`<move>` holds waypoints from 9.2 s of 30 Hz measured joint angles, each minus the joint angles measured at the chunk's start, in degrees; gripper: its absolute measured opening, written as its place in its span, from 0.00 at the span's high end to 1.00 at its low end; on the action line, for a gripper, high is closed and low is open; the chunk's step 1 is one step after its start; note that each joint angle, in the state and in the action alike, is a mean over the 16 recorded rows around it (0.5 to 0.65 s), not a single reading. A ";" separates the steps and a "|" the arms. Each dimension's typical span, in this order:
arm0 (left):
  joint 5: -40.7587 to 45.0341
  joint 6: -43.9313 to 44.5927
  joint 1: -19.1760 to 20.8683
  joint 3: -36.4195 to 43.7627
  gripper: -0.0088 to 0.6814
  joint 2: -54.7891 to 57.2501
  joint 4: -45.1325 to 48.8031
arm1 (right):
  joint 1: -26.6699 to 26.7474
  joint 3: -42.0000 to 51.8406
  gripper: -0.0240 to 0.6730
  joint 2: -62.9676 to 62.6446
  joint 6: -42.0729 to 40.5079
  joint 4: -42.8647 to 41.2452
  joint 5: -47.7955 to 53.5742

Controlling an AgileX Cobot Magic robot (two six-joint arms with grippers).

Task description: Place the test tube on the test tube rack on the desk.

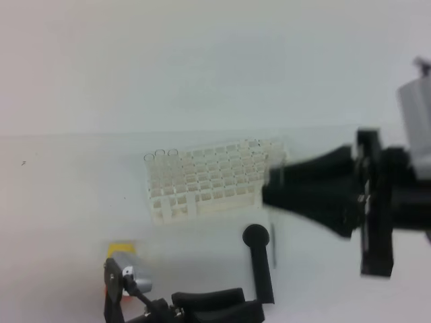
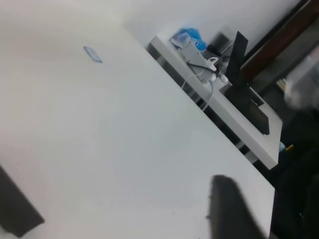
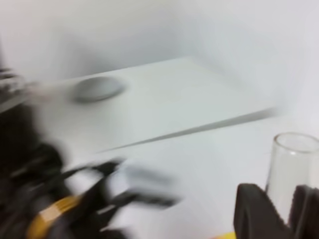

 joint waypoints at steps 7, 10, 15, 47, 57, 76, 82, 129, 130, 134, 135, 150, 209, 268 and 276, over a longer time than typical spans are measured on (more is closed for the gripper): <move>-0.88 5.43 -0.03 1.16 0.90 -0.70 0.06 | -1.71 -2.46 0.78 -5.47 -0.03 -0.29 -7.96; -0.28 8.15 -0.05 1.23 0.97 -1.72 -0.18 | -2.03 -2.90 0.78 -7.10 0.11 -0.56 -10.90; 2.03 10.99 -0.05 1.22 0.98 -4.90 -0.70 | -2.20 -3.06 0.78 -8.57 0.83 -1.73 -13.28; 68.41 -30.65 0.00 -17.04 0.99 -26.86 64.31 | -2.21 -3.11 0.78 -9.03 3.75 -6.82 -10.39; 69.72 -30.66 0.00 -17.02 0.99 -26.86 65.58 | -2.21 -3.11 0.78 -9.03 3.79 -8.08 -10.12; 67.90 -30.65 8.12 -7.78 0.99 -43.68 66.76 | -2.21 -3.11 0.78 -9.03 3.79 -9.35 -11.73; 67.04 -30.65 19.50 -3.56 0.99 -56.32 68.90 | -2.21 -3.11 0.78 -9.00 3.79 -9.53 -11.77; 65.45 -30.75 42.09 13.25 0.99 -83.71 71.19 | -2.31 -2.63 0.78 -4.52 1.26 -11.13 -23.50; 65.44 -30.70 42.09 13.25 0.99 -83.71 71.19 | -2.35 -2.42 0.78 -4.52 1.10 -11.44 -25.98; 65.42 -30.51 42.09 13.25 0.99 -83.71 71.19 | -2.58 -0.95 0.78 -4.51 3.23 -14.68 -36.90; 65.41 -30.46 42.09 13.25 0.99 -83.71 71.19 | -2.65 -0.49 0.78 -4.50 5.10 -16.36 -39.54; 65.38 -30.02 42.09 13.14 0.99 -83.67 71.08 | 3.74 0.87 0.78 5.58 92.13 -85.72 -72.22; 65.38 -29.39 42.09 13.25 0.99 -83.71 71.19 | 14.87 -25.35 0.42 46.36 115.73 -104.44 -91.58; 65.46 -29.14 42.09 13.25 0.99 -83.71 71.19 | -5.25 4.57 0.97 -22.14 78.01 -92.72 -43.43; 65.46 -29.14 42.09 13.25 0.99 -83.71 71.19 | -14.19 8.51 0.97 -40.18 79.92 -92.42 -33.49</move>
